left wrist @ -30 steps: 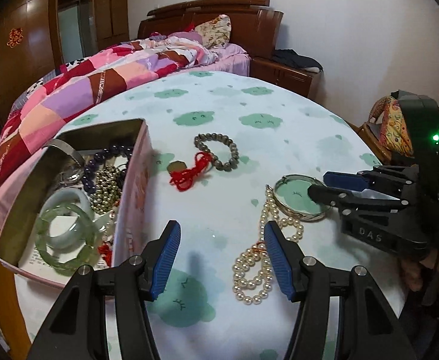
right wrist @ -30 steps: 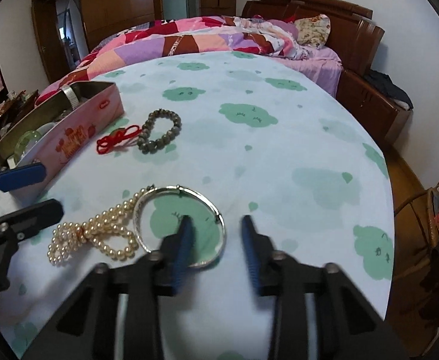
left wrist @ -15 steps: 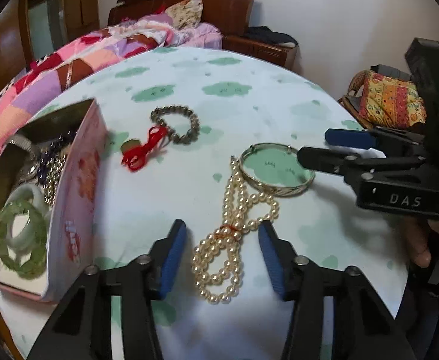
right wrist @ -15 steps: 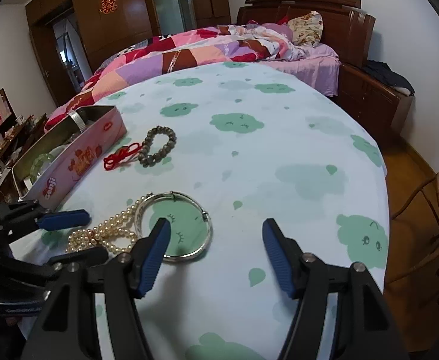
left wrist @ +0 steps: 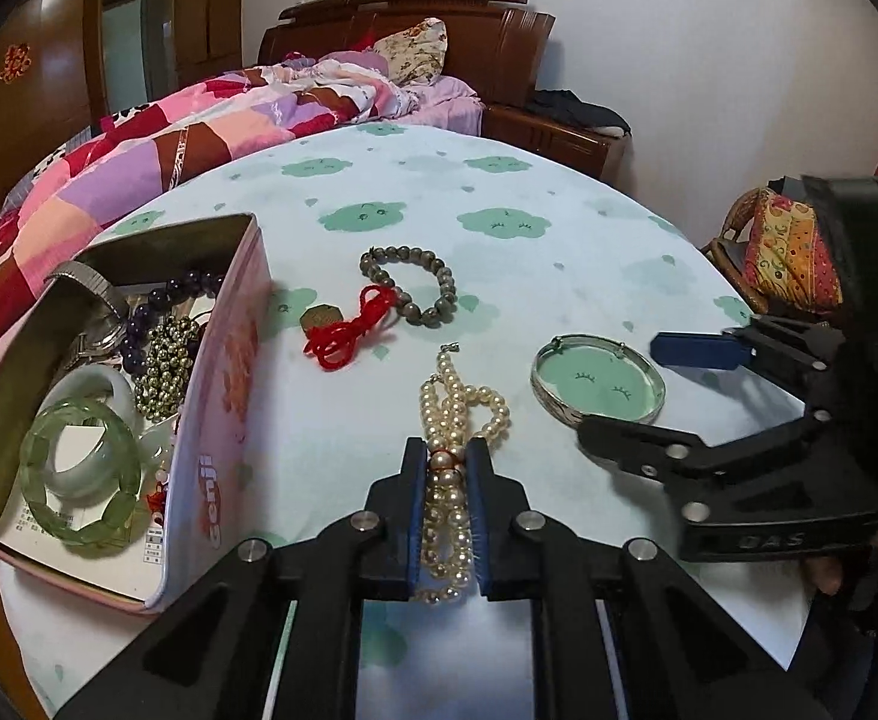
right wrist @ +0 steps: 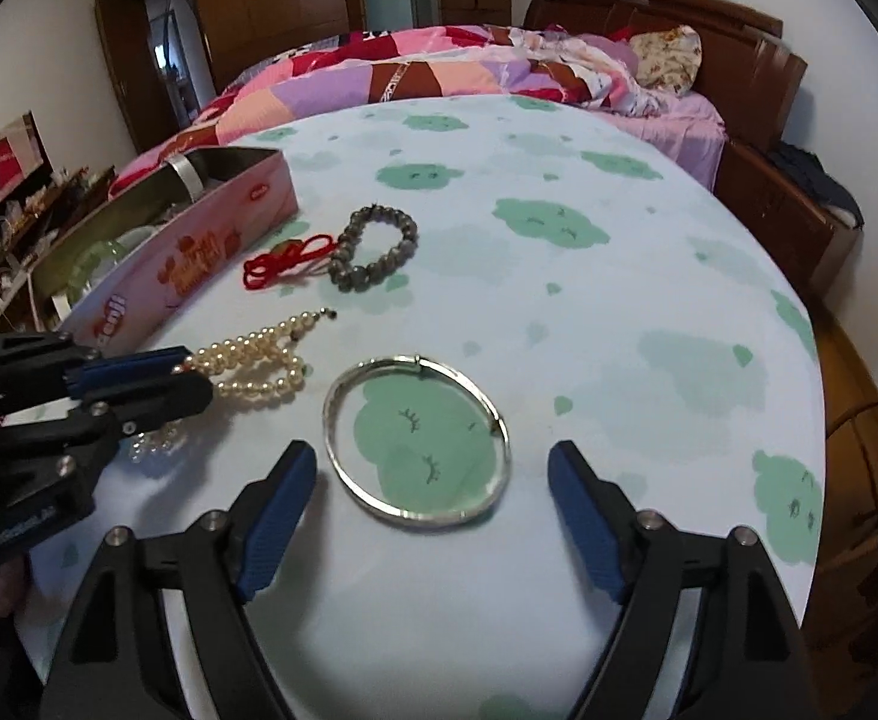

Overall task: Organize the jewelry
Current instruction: 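Grasp the pearl necklace with the left gripper while the right grasps the silver bangle, then carry the pearl necklace into the tin with the left gripper while the right carries the silver bangle there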

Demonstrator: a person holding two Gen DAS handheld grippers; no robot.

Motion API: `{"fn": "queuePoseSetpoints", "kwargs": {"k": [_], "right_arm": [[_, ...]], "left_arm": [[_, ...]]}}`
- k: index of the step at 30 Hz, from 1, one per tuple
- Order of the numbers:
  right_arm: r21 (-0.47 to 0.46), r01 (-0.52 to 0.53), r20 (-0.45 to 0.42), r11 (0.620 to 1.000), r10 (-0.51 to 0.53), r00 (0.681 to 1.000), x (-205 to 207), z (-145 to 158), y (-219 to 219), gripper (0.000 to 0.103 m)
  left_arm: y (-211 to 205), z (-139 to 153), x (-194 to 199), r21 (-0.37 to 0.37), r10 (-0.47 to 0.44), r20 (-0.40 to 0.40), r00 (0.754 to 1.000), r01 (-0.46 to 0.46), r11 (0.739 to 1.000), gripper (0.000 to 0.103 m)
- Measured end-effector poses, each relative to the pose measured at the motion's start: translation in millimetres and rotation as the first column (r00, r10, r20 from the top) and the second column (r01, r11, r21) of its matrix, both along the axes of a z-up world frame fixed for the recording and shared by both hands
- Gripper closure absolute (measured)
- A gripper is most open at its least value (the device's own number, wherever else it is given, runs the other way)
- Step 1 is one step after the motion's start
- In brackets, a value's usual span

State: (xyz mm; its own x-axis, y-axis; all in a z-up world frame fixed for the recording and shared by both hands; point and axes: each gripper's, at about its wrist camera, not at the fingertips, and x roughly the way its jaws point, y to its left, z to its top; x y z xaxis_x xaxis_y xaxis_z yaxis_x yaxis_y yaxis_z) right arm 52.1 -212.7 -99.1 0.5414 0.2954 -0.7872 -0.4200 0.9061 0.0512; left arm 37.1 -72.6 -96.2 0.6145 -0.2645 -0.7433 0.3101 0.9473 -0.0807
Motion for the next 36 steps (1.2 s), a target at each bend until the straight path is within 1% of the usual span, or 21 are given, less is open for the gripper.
{"fn": "queuePoseSetpoints", "kwargs": {"k": [2,3,9,16,25,36], "right_arm": [[-0.008,-0.010,0.006,1.000,0.010,1.000,0,2,2,0.037],[-0.006,-0.011,0.002,1.000,0.011,1.000,-1,2,2,0.038],[0.048,0.013,0.011,0.999,-0.013,1.000,-6,5,-7,0.038],[0.092,0.048,0.055,0.995,-0.053,0.997,-7,25,-15,0.038],[0.125,0.024,0.113,0.992,-0.038,0.993,-11,45,-4,0.038],[0.149,0.000,0.170,0.989,-0.026,0.985,0,65,12,0.038]], "left_arm": [[2,2,0,-0.006,0.004,0.007,1.000,-0.004,1.000,0.091],[3,3,-1,-0.010,0.008,0.012,1.000,-0.008,1.000,0.091],[10,20,-9,-0.021,0.024,0.065,0.998,-0.022,1.000,0.091],[19,42,-16,-0.048,0.046,0.121,0.992,-0.041,0.998,0.091],[33,66,-22,-0.062,0.093,0.189,0.977,-0.083,0.995,0.091],[82,83,-18,-0.093,0.205,0.204,0.957,-0.189,0.977,0.091]]}}
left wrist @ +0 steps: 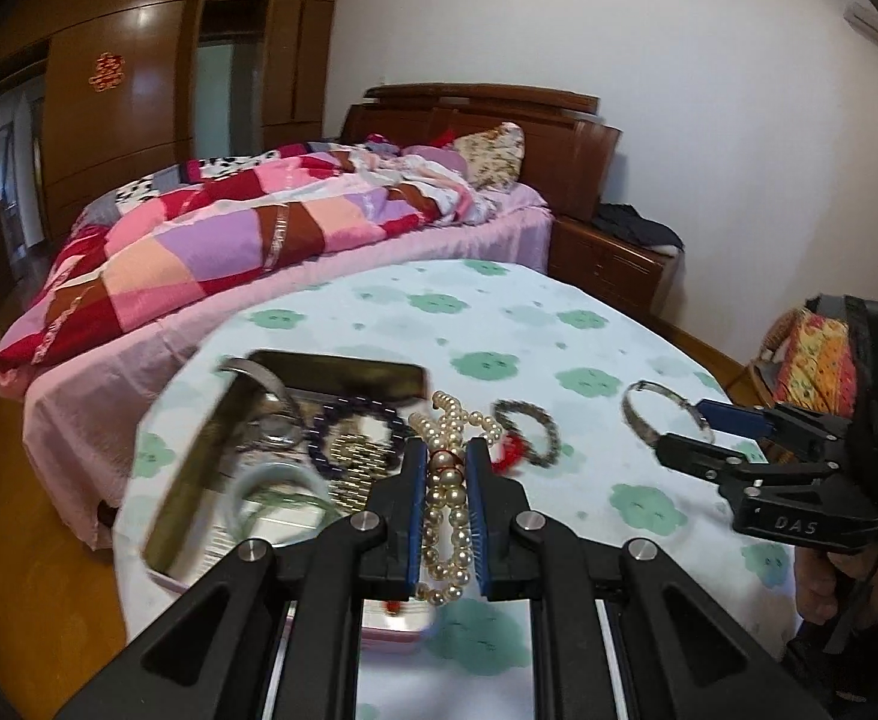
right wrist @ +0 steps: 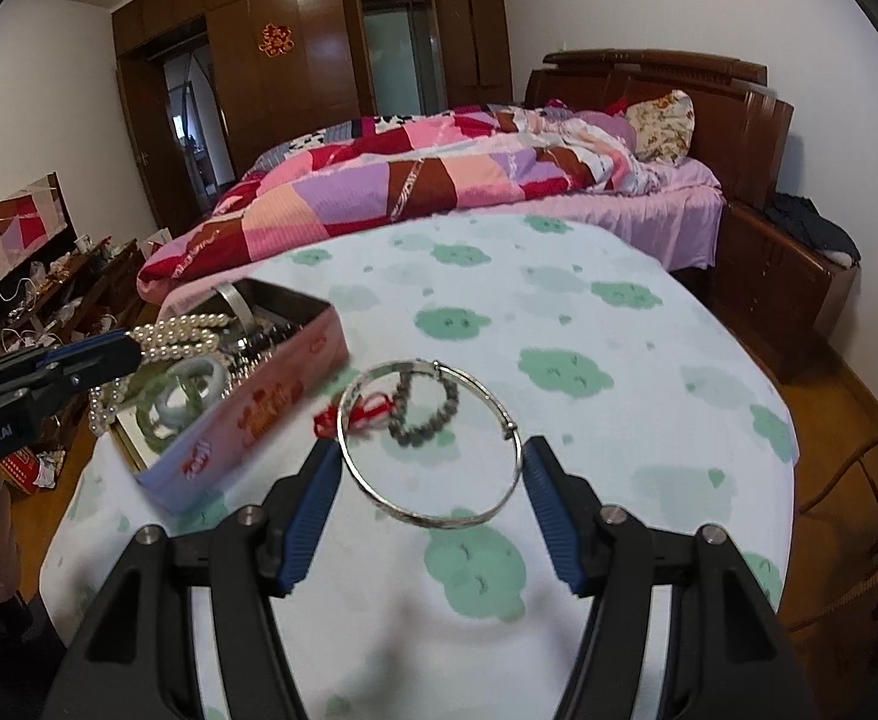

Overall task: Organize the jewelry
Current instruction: 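Carry the pearl necklace into the tin with the left gripper while the right carries the silver bangle there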

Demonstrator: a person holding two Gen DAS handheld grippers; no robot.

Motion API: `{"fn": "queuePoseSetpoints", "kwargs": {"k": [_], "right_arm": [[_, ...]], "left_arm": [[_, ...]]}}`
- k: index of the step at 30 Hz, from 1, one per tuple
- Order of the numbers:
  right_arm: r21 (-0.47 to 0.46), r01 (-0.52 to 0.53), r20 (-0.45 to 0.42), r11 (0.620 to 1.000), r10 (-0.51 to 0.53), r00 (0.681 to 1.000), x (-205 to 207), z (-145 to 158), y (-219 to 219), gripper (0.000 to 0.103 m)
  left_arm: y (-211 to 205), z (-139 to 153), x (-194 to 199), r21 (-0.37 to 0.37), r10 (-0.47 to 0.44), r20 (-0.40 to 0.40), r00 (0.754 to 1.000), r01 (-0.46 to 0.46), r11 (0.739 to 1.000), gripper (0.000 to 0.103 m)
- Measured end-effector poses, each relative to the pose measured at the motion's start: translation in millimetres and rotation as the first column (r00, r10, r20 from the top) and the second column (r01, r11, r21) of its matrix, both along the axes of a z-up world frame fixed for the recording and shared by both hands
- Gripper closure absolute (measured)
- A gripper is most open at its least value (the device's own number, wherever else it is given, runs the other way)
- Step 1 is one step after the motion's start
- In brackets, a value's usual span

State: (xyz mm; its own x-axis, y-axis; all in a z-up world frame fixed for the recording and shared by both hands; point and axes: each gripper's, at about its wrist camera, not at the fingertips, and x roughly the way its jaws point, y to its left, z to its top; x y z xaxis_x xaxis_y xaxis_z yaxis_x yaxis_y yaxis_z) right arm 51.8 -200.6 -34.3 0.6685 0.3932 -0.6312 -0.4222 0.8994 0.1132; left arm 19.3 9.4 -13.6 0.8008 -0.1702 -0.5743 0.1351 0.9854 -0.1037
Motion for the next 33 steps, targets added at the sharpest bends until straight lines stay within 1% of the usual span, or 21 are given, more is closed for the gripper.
{"fn": "queuePoseSetpoints", "kwargs": {"k": [7,17,26,33], "right_arm": [[0.005,-0.026,0.039,1.000,0.025,0.999,6,12,19,0.038],[-0.013,-0.092,0.073,0.996,0.093,0.993,13,25,61,0.038],[-0.029,-0.152,0.075,0.988,0.154,0.985,18,27,94,0.038],[-0.036,-0.171,0.065,0.985,0.173,0.983,21,23,111,0.038]], "left_arm": [[26,5,4,-0.005,0.063,0.009,0.998,-0.063,0.998,0.091],[59,-3,13,-0.011,0.146,-0.001,0.989,-0.146,0.989,0.091],[72,-14,20,-0.019,0.173,-0.023,0.985,-0.174,0.985,0.091],[78,-16,23,-0.032,0.179,-0.032,0.983,-0.180,0.983,0.091]]}}
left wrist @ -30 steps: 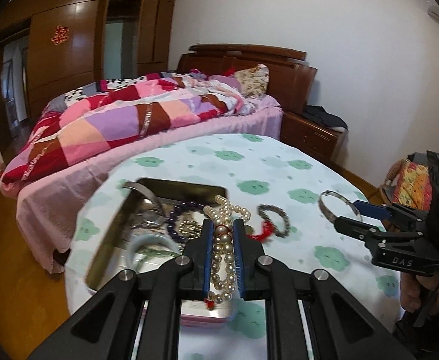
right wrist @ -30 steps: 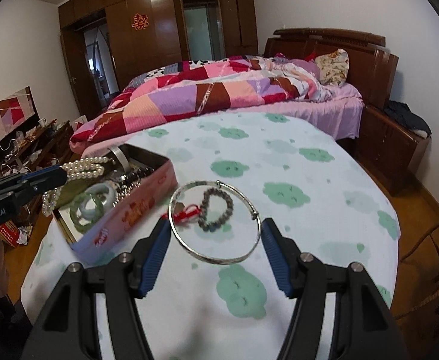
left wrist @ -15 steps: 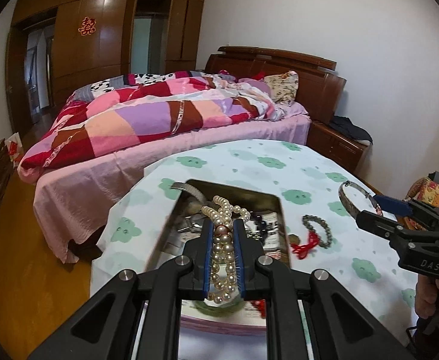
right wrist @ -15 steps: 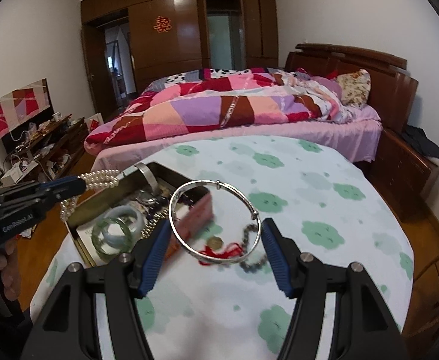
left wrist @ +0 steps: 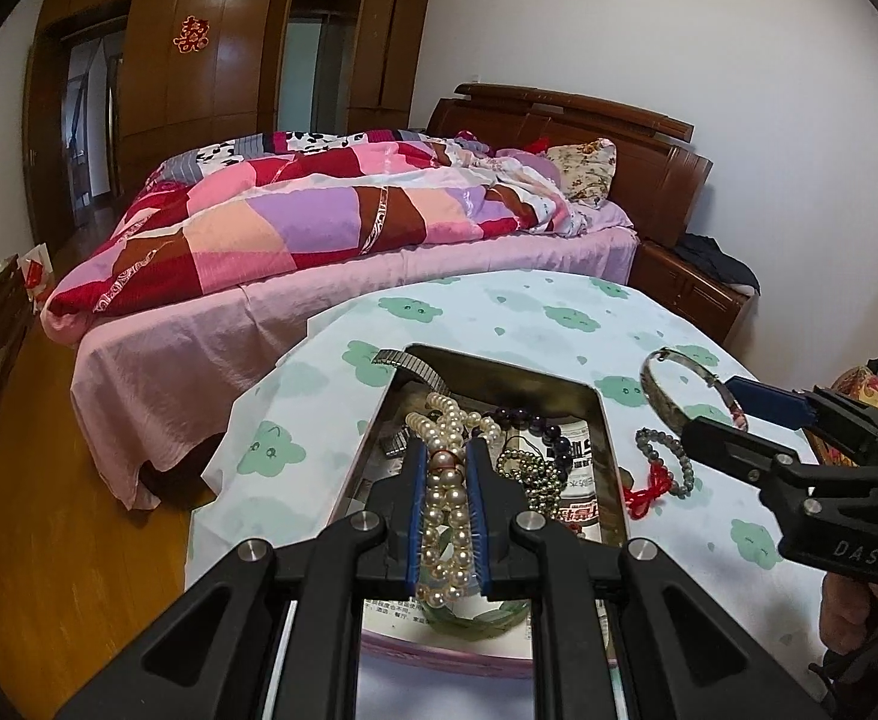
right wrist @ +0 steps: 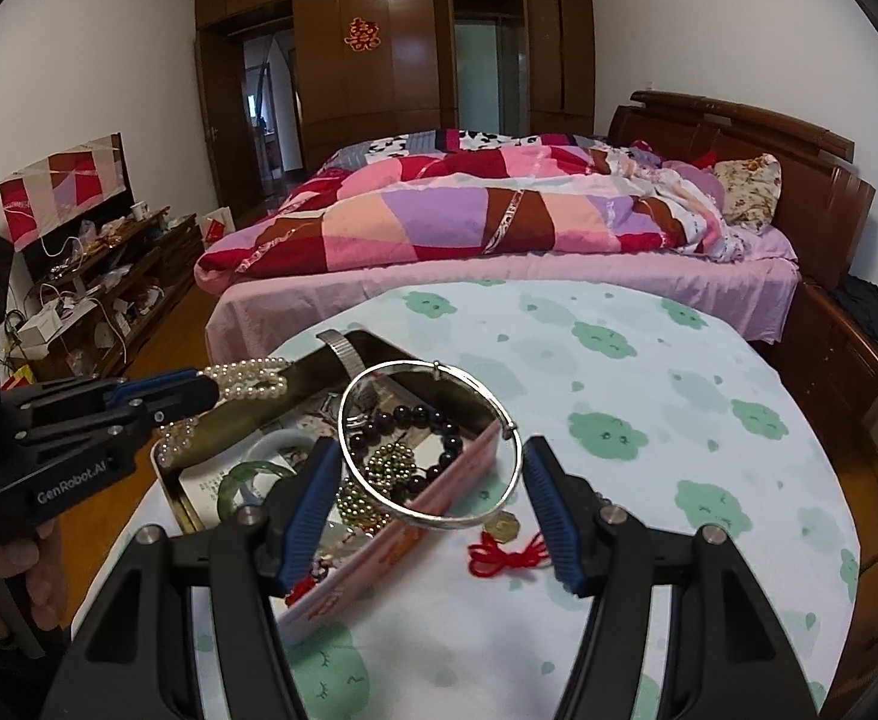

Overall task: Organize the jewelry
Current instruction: 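Carry the pearl necklace into the tin with the left gripper while the right carries the silver bangle there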

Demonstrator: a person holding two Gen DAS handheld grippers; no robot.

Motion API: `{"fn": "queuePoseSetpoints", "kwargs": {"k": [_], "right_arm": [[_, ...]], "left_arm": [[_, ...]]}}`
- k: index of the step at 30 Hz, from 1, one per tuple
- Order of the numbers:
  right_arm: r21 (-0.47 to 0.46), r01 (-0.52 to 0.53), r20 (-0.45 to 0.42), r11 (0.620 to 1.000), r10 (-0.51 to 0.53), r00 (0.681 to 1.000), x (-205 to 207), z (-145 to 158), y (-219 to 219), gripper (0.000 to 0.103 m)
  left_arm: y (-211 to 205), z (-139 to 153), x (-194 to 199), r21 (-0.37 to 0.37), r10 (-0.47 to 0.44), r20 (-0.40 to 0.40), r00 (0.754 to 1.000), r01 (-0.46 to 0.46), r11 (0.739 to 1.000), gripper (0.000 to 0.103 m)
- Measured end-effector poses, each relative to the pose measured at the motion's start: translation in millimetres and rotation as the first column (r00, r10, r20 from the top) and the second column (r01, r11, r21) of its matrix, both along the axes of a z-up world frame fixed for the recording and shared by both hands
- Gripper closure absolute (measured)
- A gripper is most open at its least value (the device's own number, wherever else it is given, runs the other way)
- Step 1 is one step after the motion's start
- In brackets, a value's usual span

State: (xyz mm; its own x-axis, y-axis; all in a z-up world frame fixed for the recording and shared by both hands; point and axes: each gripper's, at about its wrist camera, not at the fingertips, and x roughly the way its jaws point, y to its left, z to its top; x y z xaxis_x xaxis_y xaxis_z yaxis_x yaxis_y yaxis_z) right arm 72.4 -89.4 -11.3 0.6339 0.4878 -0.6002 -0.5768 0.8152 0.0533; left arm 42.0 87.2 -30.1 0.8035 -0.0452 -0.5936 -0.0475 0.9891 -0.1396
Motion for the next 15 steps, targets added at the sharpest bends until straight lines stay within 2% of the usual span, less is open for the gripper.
{"fn": "queuePoseSetpoints", "kwargs": {"k": [15], "right_arm": [[-0.016,-0.018,-0.021,1.000,0.017,1.000,5,-11,24,0.038]], "left_arm": [[9,-12,8,-0.016,0.006,-0.027,1.000,-0.006,1.000,0.091]]}}
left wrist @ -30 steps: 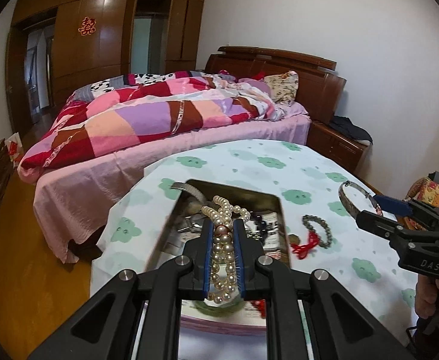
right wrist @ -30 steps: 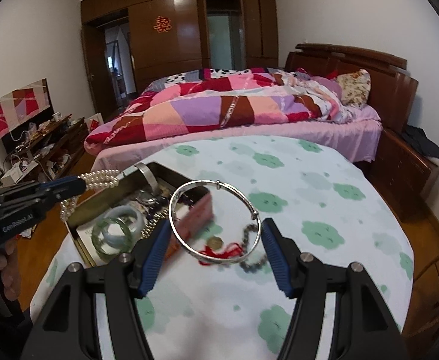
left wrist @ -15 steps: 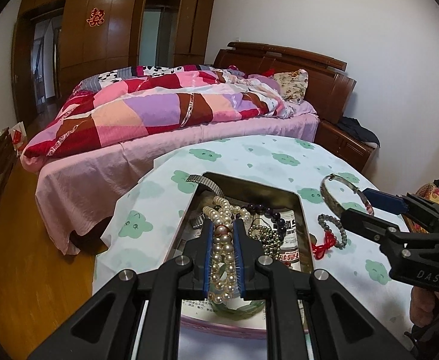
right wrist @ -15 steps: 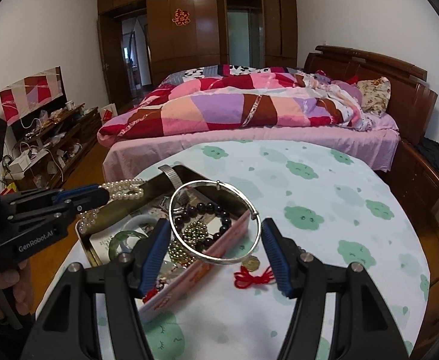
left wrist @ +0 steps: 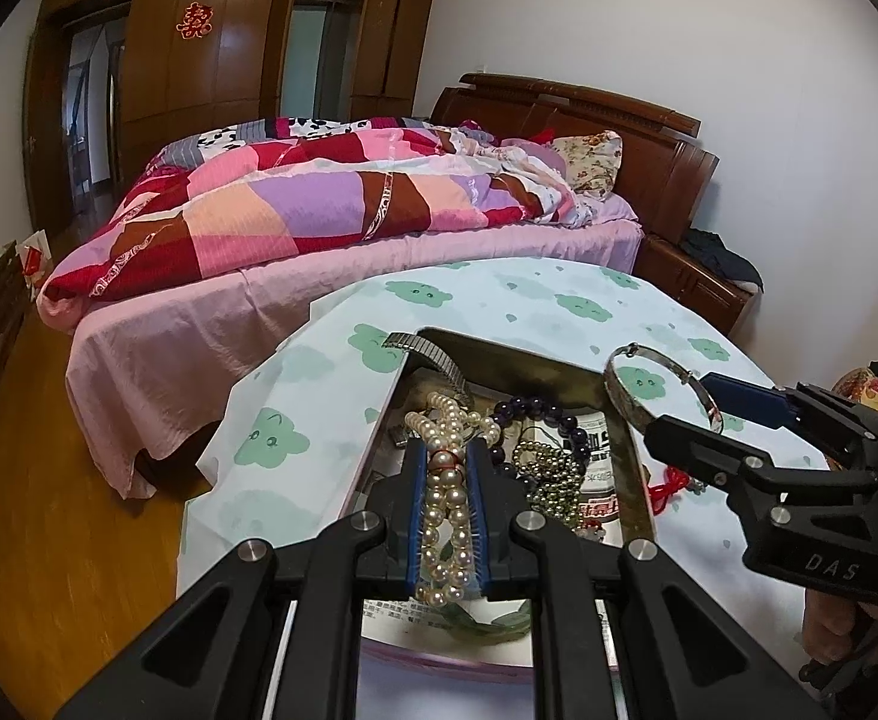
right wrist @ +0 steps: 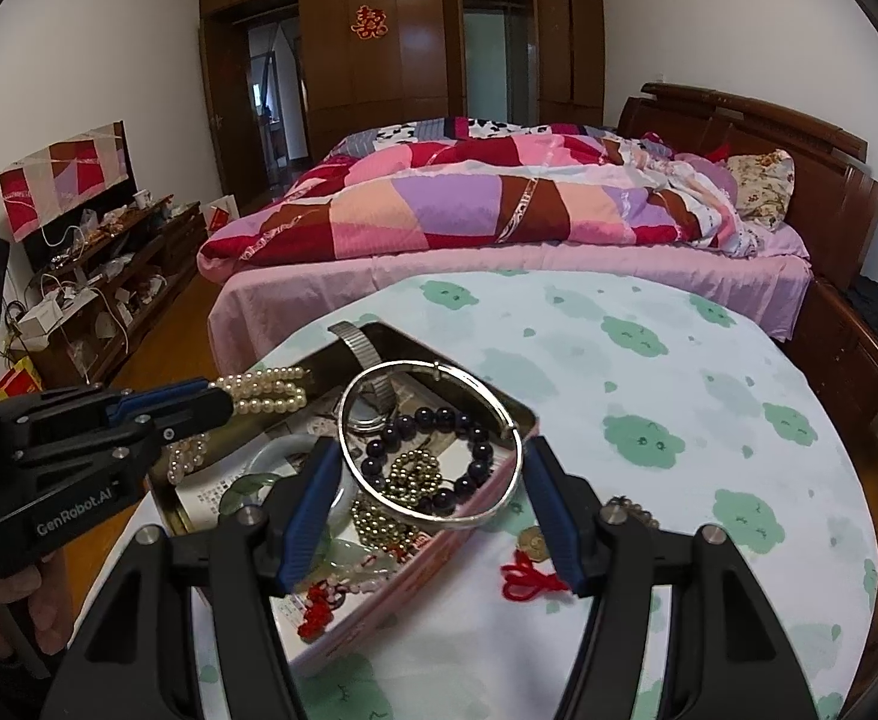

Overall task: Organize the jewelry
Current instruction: 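Carry the pearl necklace into the tin with the left gripper while the right carries the silver bangle there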

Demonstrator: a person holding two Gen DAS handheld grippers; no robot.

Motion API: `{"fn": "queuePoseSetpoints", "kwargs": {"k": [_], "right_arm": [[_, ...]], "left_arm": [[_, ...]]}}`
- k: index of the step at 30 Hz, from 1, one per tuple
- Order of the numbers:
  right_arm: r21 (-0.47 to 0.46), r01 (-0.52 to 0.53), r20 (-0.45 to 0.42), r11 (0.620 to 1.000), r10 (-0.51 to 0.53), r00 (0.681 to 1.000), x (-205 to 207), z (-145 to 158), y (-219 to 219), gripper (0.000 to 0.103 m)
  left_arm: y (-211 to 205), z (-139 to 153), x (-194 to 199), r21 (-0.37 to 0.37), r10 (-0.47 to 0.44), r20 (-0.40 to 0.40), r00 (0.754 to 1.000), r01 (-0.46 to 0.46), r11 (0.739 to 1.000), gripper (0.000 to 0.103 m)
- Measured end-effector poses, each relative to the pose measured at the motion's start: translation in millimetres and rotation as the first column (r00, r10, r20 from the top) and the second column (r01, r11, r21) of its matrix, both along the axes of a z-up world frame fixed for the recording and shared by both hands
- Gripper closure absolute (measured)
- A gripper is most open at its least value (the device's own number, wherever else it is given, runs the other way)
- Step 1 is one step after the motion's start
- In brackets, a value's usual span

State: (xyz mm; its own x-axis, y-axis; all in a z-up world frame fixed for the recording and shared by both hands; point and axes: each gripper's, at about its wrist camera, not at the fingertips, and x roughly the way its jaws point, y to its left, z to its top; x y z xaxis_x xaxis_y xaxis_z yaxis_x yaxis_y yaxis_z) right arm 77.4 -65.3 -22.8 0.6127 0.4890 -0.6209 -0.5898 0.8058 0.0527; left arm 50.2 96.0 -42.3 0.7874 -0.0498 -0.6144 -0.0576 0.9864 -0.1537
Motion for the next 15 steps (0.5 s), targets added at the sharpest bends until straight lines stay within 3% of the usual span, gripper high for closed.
{"fn": "queuePoseSetpoints", "kwargs": {"k": [15], "right_arm": [[-0.036,-0.027,-0.014,0.999,0.027,1.000,4,-11,22,0.038]], "left_arm": [[4,-9,3,-0.005,0.009,-0.014,1.000,-0.009,1.000,0.091]]}}
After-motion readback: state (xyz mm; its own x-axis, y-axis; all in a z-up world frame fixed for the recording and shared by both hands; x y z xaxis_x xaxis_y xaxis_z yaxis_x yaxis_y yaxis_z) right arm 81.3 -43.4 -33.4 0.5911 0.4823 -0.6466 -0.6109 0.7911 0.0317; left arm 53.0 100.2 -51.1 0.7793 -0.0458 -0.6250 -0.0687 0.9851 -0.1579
